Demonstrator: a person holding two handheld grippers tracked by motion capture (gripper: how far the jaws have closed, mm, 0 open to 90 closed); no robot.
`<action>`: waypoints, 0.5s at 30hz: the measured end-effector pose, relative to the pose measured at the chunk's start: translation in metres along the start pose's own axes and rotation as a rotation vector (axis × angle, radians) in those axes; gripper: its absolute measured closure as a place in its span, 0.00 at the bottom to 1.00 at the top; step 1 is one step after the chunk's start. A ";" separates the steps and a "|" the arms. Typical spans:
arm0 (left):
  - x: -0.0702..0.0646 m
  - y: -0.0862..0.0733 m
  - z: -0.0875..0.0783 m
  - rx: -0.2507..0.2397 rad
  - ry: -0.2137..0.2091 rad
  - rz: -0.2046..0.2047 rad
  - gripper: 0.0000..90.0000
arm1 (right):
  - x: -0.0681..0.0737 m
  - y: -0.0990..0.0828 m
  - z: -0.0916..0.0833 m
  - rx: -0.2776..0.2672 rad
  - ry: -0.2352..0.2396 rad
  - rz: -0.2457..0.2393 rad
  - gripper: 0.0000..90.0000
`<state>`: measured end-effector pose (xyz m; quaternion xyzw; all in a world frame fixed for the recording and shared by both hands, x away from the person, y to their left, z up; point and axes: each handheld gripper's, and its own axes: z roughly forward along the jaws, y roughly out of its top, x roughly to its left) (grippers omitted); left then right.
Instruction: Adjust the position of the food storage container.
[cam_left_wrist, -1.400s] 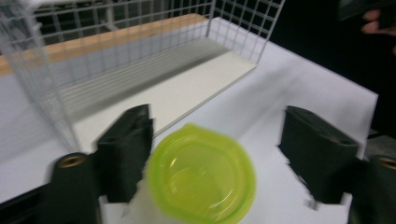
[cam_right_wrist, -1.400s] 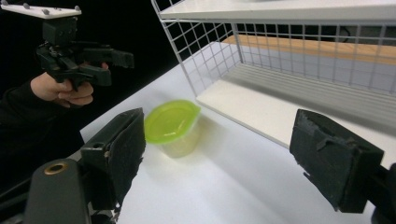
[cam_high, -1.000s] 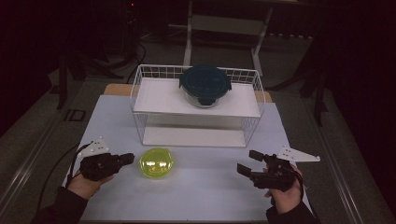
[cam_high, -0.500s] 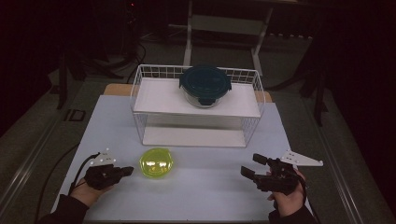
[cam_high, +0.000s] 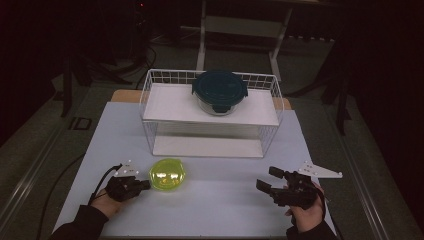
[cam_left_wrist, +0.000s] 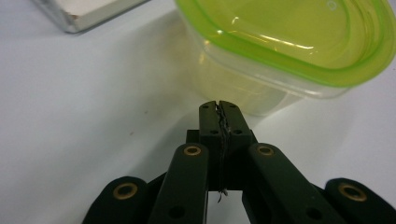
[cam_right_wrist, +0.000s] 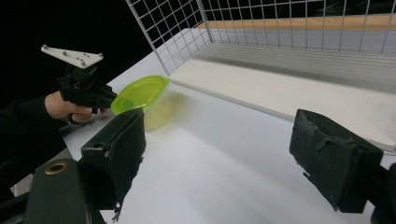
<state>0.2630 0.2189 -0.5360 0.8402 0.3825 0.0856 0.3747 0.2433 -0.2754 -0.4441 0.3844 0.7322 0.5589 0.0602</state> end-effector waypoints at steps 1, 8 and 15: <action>0.000 0.001 0.002 0.005 -0.006 0.000 0.98 | 0.000 0.000 0.000 0.002 -0.001 0.000 0.20; 0.001 0.009 0.012 0.006 -0.013 -0.006 0.98 | 0.000 0.000 0.000 0.007 0.000 0.002 0.20; 0.001 0.019 0.020 -0.009 -0.027 -0.012 0.98 | -0.001 -0.001 0.000 0.009 0.002 0.003 0.20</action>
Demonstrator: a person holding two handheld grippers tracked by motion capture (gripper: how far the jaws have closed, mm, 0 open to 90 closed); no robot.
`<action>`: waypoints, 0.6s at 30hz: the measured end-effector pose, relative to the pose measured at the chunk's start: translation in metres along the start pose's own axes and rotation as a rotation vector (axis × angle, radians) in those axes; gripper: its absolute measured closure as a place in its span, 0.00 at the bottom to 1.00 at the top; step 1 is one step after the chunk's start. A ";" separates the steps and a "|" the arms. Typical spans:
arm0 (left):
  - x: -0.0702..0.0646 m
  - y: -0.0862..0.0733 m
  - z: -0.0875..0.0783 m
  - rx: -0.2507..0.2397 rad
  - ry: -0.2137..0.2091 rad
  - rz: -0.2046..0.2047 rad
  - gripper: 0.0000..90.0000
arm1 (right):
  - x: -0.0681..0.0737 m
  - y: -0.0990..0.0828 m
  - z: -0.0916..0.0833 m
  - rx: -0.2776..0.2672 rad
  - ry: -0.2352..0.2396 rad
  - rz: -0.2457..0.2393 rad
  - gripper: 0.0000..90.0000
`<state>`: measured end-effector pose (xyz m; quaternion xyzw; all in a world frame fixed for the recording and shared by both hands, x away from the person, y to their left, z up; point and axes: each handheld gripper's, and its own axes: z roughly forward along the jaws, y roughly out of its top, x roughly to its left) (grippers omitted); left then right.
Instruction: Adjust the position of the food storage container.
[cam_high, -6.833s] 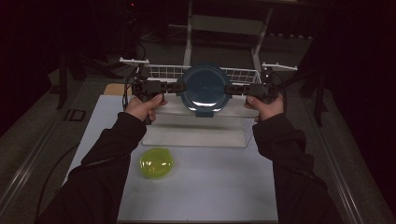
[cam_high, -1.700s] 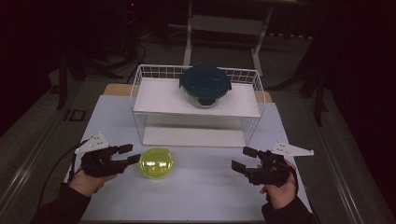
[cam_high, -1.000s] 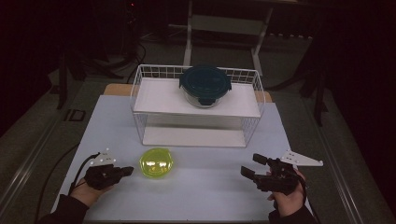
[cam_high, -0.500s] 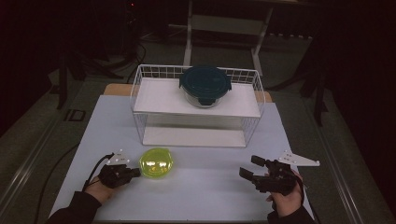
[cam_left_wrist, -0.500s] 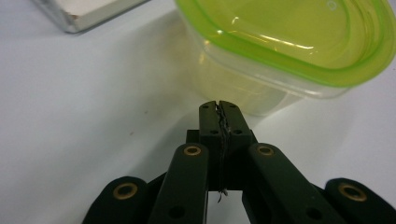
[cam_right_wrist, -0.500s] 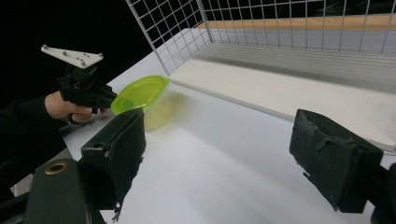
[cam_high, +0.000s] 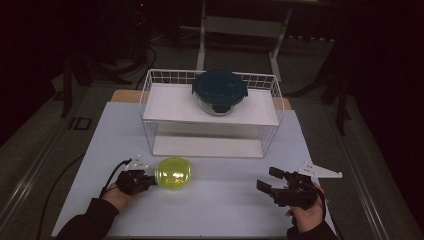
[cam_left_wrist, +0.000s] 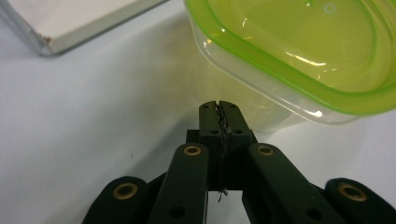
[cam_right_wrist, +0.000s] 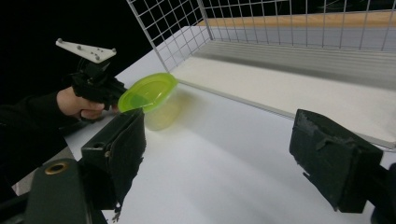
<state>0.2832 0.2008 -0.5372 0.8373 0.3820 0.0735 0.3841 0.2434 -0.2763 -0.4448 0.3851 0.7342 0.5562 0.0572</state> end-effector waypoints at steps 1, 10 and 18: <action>0.000 0.002 0.001 -0.002 -0.004 0.001 0.98 | 0.000 0.000 0.000 0.001 -0.001 0.000 0.20; -0.004 0.015 0.013 0.004 -0.021 0.011 0.98 | 0.000 0.000 0.000 0.003 0.001 0.000 0.20; 0.000 0.017 0.014 0.007 -0.018 -0.003 0.98 | 0.000 0.000 0.001 0.004 -0.002 -0.003 0.20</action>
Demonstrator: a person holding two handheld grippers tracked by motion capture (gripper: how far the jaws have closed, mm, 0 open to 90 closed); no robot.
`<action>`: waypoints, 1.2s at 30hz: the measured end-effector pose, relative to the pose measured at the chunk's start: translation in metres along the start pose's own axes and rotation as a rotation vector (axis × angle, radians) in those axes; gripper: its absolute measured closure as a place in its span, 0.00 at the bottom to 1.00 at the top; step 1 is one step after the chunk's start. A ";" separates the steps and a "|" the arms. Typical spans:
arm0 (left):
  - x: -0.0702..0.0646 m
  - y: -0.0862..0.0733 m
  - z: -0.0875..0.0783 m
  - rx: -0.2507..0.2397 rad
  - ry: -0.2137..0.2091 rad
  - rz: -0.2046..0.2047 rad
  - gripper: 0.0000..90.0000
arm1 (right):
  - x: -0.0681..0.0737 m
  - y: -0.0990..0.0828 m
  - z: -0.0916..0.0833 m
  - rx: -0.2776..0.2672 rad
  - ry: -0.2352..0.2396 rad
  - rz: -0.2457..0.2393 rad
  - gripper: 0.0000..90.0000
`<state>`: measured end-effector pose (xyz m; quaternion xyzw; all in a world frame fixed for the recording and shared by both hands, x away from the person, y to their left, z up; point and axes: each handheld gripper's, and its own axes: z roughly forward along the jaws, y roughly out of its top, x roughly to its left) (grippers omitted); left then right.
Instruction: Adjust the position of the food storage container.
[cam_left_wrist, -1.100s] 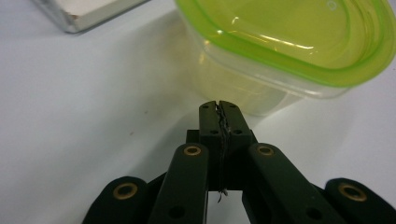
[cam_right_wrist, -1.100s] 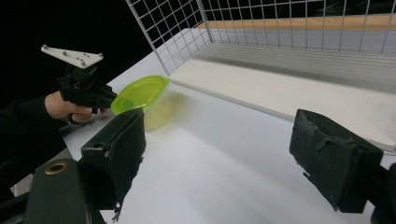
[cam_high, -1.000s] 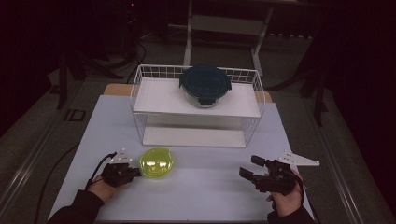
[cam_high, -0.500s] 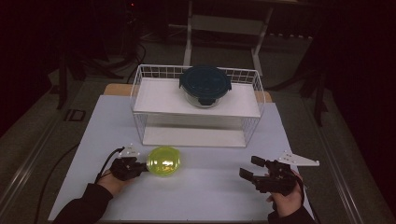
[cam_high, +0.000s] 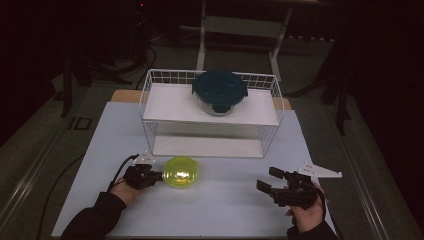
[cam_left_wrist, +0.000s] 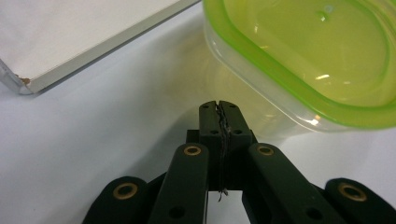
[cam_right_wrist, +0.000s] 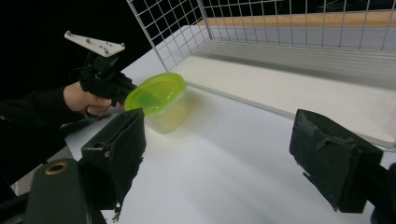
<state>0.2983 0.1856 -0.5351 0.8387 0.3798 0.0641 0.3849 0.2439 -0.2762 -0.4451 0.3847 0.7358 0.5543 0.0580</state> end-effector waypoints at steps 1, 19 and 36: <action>-0.001 0.001 0.002 0.002 -0.003 0.004 0.98 | 0.000 0.000 0.000 0.002 0.000 -0.001 0.20; -0.021 0.021 0.025 0.021 -0.057 0.034 0.98 | -0.001 -0.003 0.003 0.016 -0.007 -0.005 0.20; -0.029 0.030 0.030 0.012 -0.062 0.022 0.98 | 0.000 -0.002 0.001 0.007 -0.013 -0.015 0.20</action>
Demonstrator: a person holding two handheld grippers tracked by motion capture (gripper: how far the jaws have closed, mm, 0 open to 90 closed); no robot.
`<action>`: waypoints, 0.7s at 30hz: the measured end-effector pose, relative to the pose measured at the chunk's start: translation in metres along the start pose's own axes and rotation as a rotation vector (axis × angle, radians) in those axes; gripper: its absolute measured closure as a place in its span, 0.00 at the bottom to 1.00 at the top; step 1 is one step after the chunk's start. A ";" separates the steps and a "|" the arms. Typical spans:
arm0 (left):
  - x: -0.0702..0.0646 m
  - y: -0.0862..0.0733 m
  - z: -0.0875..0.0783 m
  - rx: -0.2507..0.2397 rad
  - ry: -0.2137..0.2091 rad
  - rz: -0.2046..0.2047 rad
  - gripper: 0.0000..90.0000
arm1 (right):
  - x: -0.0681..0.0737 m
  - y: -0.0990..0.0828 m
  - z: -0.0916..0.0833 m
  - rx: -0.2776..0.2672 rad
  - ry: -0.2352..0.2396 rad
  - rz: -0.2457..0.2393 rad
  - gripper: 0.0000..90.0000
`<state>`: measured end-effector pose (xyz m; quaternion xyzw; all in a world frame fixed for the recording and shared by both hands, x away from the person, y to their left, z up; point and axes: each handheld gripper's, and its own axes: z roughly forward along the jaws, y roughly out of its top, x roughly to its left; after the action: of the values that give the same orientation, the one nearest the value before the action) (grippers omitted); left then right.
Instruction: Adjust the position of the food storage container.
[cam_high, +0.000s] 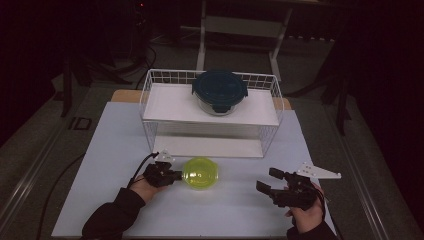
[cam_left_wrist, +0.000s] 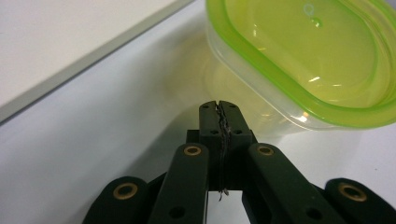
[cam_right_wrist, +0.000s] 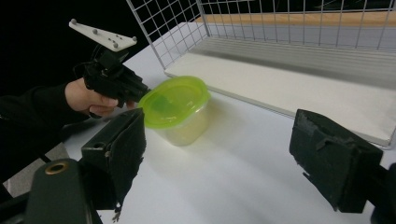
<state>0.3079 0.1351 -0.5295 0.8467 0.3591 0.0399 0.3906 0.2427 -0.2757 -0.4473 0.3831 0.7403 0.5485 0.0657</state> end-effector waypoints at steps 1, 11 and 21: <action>0.000 0.000 0.000 0.001 -0.001 0.001 0.98 | 0.000 0.000 0.000 0.001 -0.001 -0.002 0.20; -0.011 0.005 0.012 0.011 -0.032 0.022 0.98 | -0.001 0.000 0.003 0.006 0.008 0.002 0.20; -0.022 0.014 0.027 0.020 -0.064 0.034 0.98 | -0.002 -0.002 0.003 0.012 0.007 0.009 0.20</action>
<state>0.3093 0.0982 -0.5342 0.8574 0.3322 0.0161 0.3927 0.2450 -0.2748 -0.4510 0.3850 0.7419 0.5458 0.0584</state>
